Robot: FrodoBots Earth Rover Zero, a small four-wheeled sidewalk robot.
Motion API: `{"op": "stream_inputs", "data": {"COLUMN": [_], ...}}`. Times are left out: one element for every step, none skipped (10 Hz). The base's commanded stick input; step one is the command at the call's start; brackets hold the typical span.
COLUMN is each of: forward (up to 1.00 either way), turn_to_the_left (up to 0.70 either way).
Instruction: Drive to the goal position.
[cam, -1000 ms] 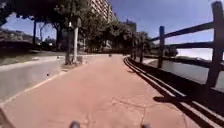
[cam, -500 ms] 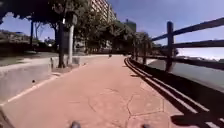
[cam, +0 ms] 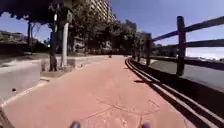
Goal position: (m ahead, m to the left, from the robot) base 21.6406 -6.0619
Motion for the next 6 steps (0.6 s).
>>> {"op": "stream_inputs", "data": {"forward": [1.00,1.00,1.00,1.00,1.00,1.00], "turn_to_the_left": [0.00,0.00,0.00,0.00,0.00,0.00]}}
